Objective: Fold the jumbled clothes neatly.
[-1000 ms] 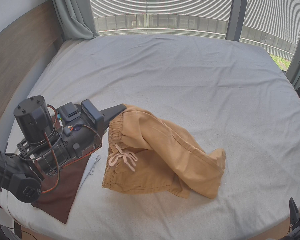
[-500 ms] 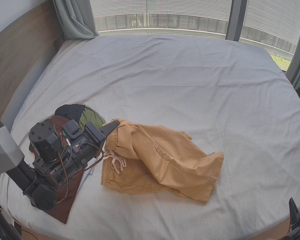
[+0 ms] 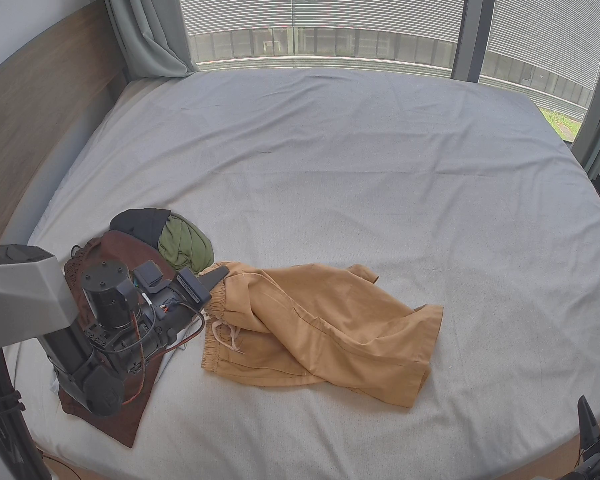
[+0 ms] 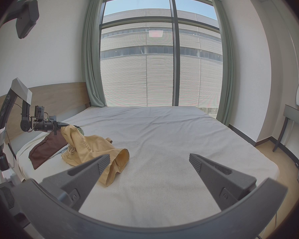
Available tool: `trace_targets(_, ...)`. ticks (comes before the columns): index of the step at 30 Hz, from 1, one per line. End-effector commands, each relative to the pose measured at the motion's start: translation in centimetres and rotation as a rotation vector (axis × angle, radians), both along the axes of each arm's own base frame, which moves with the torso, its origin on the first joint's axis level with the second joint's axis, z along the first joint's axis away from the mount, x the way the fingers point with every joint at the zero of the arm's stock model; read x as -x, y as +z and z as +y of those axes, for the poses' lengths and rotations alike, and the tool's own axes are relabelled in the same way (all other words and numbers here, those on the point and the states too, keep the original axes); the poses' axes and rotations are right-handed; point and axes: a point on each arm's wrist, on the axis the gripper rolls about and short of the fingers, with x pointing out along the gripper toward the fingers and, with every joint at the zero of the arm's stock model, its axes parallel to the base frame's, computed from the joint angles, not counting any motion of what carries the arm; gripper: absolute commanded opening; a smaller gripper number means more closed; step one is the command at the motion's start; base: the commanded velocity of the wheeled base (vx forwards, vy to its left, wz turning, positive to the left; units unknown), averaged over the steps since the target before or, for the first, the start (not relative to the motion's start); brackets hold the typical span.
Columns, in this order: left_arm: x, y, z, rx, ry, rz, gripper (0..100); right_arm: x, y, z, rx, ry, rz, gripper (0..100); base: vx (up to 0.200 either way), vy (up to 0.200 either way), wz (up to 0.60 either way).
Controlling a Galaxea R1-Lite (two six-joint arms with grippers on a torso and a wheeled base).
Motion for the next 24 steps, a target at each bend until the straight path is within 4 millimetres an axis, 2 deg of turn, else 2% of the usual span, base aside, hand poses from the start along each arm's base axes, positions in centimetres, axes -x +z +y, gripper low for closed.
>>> trace_targets(1, -0.2, -0.4, 0.0, -0.004, 0.001, 0.011, 0, 0.0, -0.5, 0.0, 0.005, 0.001, 0.001, 100, 0.000, 0.000, 0.00)
trace_targets(20, 0.0, -0.1, -0.2, -0.004, -0.003, 0.000, 0, 0.0, -0.2, 0.0, -0.003, 0.012, -0.025, 100, 0.000, 0.000, 0.00)
trace_targets(21, 0.0, -0.1, -0.1, -0.004, 0.000, 0.000, 0, 0.1, 0.1, 0.0, 0.001, 0.013, -0.046, 100, 0.000, 0.000, 0.00)
trace_targets(23, 0.0, -0.1, -0.1, -0.004, 0.000, 0.002, 0, 0.7, 4.1, 0.0, 0.006, 0.014, -0.241, 100, 0.000, 0.000, 0.00)
trace_targets(24, -0.1, -0.1, -0.1, -0.004, 0.000, 0.000, 0, 0.2, 5.4, 0.0, 0.006, 0.013, -0.232, 100, 0.000, 0.000, 0.00)
